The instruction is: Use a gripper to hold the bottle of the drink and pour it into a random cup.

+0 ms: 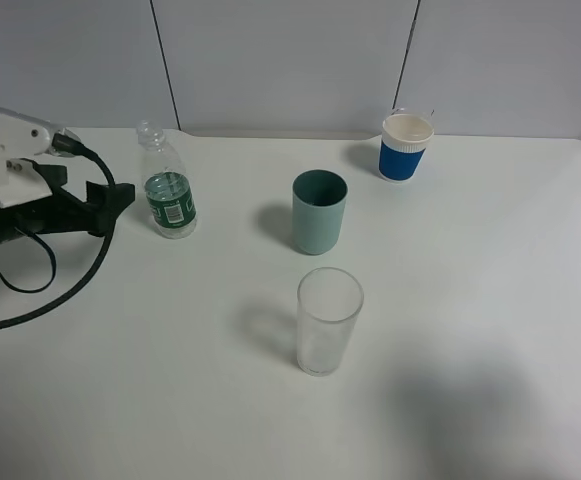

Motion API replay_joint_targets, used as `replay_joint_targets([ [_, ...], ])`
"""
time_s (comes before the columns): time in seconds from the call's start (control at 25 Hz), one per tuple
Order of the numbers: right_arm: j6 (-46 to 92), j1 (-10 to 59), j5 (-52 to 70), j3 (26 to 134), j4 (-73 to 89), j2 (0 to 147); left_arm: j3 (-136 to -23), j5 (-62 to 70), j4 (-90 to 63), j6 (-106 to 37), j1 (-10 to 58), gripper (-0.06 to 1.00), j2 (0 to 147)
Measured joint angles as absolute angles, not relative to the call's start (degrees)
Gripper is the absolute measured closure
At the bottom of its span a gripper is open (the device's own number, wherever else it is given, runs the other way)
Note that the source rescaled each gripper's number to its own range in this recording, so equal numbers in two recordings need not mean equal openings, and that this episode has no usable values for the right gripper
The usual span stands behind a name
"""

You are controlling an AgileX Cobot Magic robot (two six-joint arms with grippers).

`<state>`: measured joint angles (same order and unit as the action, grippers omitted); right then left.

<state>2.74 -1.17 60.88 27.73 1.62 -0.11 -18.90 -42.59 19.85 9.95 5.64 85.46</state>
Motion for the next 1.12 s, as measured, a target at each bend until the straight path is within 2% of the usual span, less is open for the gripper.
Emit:
replay_joint_targets([
  [0.44, 2.7, -1.2, 60.9, 27.7, 1.6, -0.1, -19.6, -12.6, 11.3, 6.4, 5.6, 0.01, 61.3],
  [0.88, 2.7, -1.2, 60.9, 27.7, 1.6, -0.1, -37.2, 28.3, 11.3, 6.0, 5.6, 0.01, 47.4],
  [1.12, 2.7, -1.2, 60.9, 27.7, 1.6, -0.1, -43.3, 43.2, 11.9, 3.8, 5.6, 0.01, 40.0],
])
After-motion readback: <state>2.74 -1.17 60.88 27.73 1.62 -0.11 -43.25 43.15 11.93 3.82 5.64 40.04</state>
